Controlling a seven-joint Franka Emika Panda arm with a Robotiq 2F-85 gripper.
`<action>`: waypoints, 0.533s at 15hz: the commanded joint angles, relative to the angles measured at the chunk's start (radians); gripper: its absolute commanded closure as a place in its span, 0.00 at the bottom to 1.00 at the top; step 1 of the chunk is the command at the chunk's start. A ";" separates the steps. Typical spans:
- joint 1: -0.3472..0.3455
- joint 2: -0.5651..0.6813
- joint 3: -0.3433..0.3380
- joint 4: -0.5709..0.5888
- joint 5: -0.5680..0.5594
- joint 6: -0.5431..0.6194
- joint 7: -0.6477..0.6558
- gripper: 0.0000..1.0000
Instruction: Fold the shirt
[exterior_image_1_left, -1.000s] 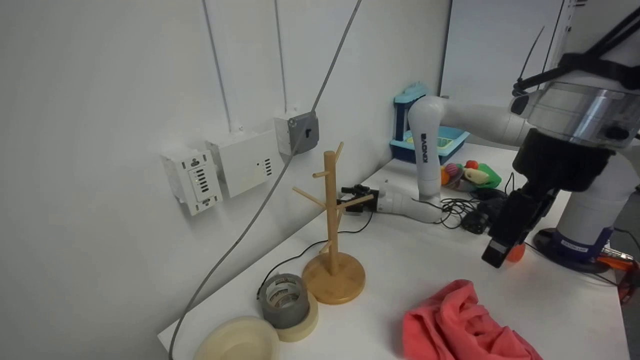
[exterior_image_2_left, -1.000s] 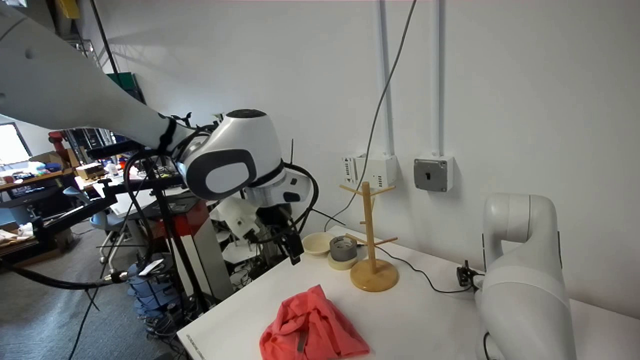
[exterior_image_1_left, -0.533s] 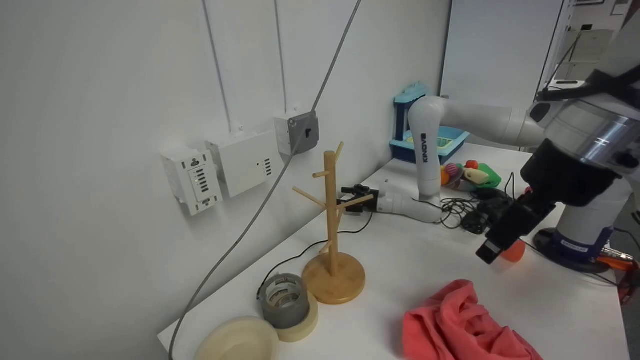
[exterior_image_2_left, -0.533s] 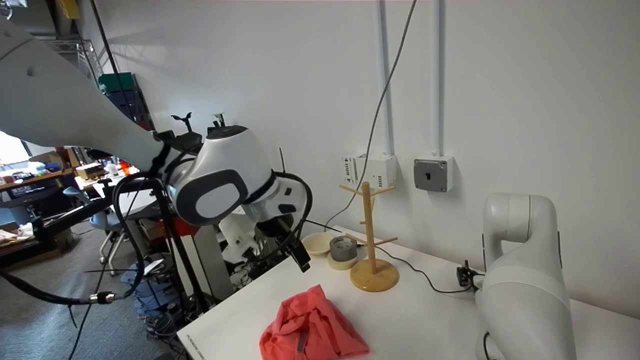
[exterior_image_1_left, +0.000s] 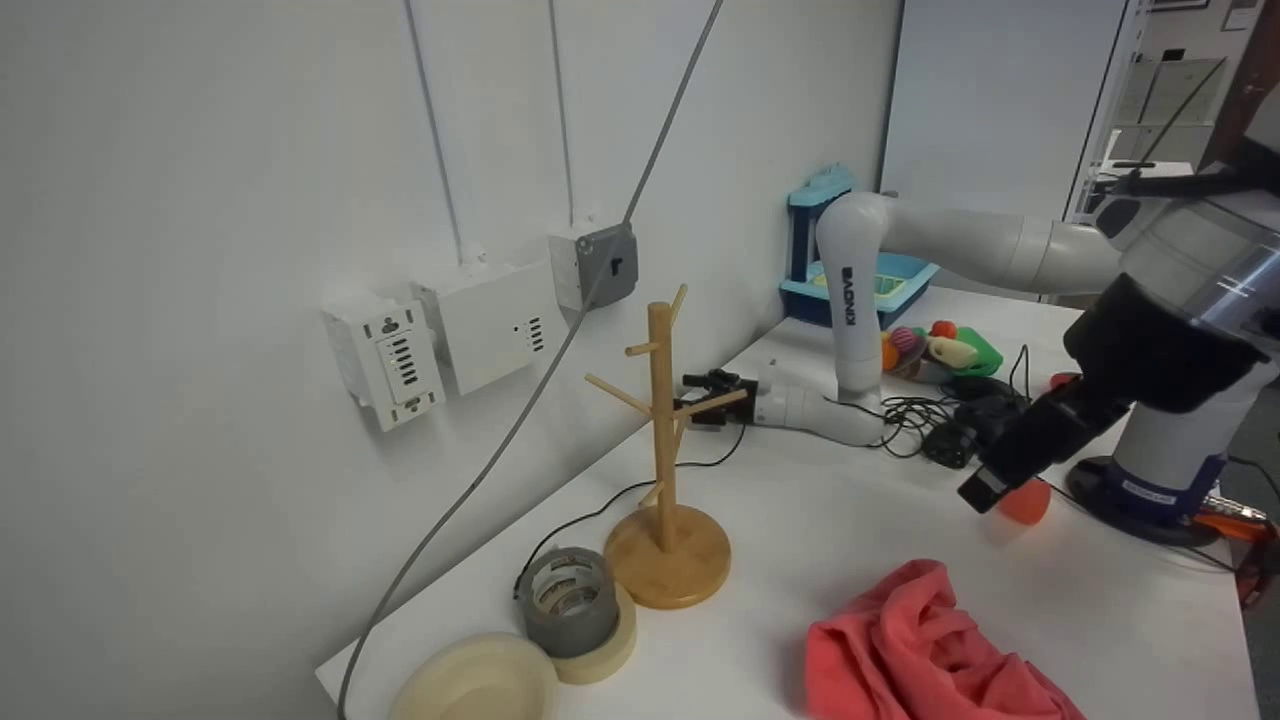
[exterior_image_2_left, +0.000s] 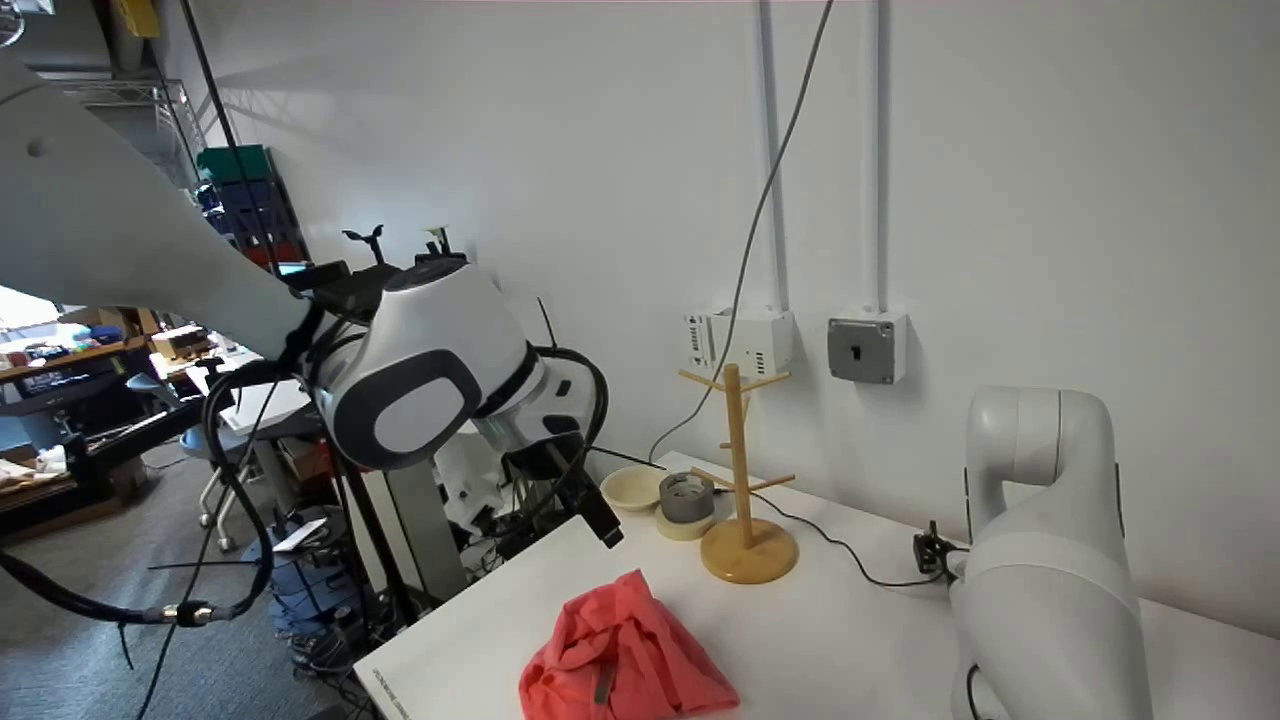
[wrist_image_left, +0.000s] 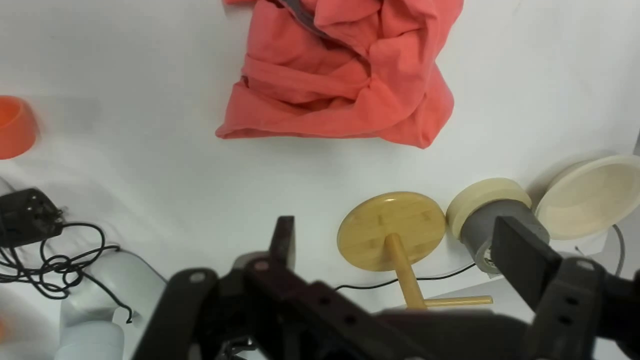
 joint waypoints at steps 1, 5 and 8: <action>0.011 -0.006 -0.012 -0.003 -0.004 -0.003 0.003 0.00; 0.011 -0.013 -0.012 -0.009 -0.004 -0.003 0.004 0.00; 0.011 -0.013 -0.012 -0.009 -0.004 -0.003 0.004 0.00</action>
